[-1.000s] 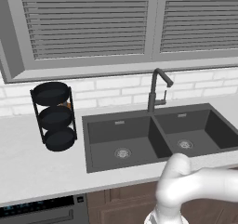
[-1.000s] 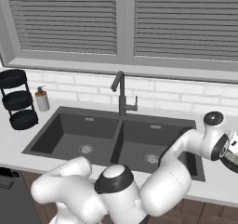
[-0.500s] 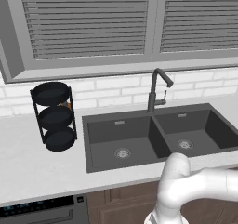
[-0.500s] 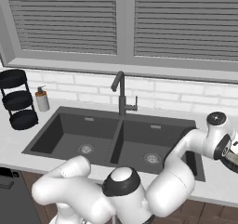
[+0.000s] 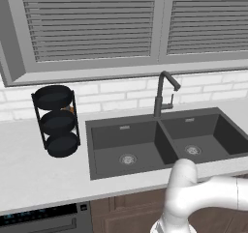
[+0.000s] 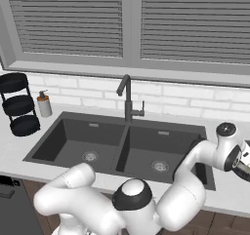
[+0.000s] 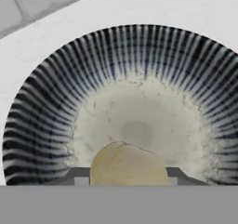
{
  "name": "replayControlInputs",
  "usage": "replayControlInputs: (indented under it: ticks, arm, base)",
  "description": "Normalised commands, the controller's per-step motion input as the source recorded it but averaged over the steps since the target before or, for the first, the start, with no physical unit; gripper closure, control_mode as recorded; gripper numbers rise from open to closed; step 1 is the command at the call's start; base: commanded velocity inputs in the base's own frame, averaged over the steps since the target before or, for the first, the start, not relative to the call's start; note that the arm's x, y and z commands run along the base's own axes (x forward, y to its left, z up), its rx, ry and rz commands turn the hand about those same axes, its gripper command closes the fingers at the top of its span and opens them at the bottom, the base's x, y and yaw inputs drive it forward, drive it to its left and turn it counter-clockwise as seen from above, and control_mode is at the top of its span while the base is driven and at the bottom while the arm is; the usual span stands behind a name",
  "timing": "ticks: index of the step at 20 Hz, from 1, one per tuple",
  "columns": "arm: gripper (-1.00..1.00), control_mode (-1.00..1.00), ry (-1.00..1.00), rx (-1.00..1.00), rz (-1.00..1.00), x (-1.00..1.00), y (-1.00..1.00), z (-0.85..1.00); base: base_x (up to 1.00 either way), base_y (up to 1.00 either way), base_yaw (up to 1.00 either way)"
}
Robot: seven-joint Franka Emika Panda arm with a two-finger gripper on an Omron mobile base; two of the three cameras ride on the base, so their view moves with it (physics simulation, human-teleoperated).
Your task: Pick the garlic from the sink and place it in the bowl. Then pick the bowl and place it in the microwave. Then close the microwave door and press the start button.
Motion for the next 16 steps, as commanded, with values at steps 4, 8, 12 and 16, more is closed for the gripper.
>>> replayControlInputs:
  ticks: [4, 8, 12, 16]
  arm:
    - [1.0, -1.0, 0.05, 0.0, 0.02, 0.21, -0.18, -0.19]
    - [-1.0, -1.0, 0.02, 0.0, 0.01, 0.03, 0.0, -0.18]
    - [-1.0, -1.0, 0.01, 0.0, 0.01, 0.13, 0.0, 0.0]
    - [-1.0, -1.0, 0.0, 0.0, 0.0, 0.02, 0.0, 0.0]
  base:
    - [0.0, 0.0, 0.0]
    - [0.0, 0.0, 0.0]
    - [0.0, 0.0, 0.0]
    - [0.0, 0.0, 0.0]
